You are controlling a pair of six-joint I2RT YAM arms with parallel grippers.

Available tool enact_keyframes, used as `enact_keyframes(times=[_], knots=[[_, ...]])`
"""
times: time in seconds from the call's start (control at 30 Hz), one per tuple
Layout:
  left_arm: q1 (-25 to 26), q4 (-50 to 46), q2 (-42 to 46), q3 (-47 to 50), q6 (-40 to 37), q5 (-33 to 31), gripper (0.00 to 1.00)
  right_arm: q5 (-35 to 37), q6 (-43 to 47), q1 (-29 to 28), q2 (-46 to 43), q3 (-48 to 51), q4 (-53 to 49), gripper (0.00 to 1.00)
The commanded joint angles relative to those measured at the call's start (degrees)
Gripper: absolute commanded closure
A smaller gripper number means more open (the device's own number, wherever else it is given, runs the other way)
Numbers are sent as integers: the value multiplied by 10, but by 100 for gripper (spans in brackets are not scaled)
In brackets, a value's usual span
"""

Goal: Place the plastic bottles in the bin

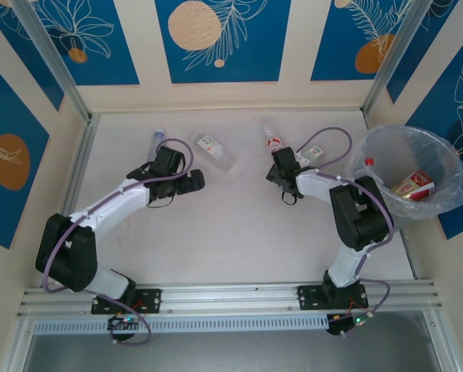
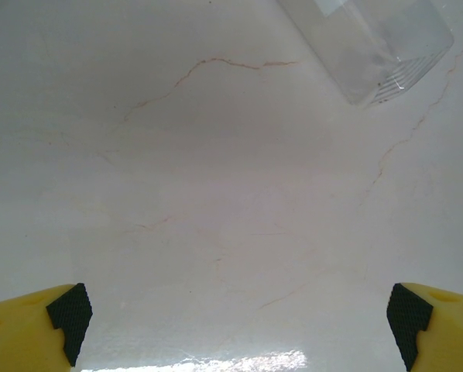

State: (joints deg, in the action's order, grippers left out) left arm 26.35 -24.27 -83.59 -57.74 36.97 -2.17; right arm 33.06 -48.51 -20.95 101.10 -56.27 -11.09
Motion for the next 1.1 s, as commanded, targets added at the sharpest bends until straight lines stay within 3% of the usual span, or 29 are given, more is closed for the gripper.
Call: enact_keyframes(times=[0.0,0.27,0.47,0.63,0.9,1.07], knots=[[-4,-3,18,7,-8,-14,1,18,0,3,6,-13,15,14],[-5,0,13,4,-6,-11,1,19,50,6,-15,30,54,36],[-4,4,6,0,-5,-4,1,9,66,16,-35,67,79,47],[-4,8,6,1,-2,2,1,12,93,16,-59,89,92,63],[-4,8,7,1,1,8,1,11,102,16,-103,112,80,68],[-4,11,8,3,4,8,1,3,102,15,-148,130,80,84]])
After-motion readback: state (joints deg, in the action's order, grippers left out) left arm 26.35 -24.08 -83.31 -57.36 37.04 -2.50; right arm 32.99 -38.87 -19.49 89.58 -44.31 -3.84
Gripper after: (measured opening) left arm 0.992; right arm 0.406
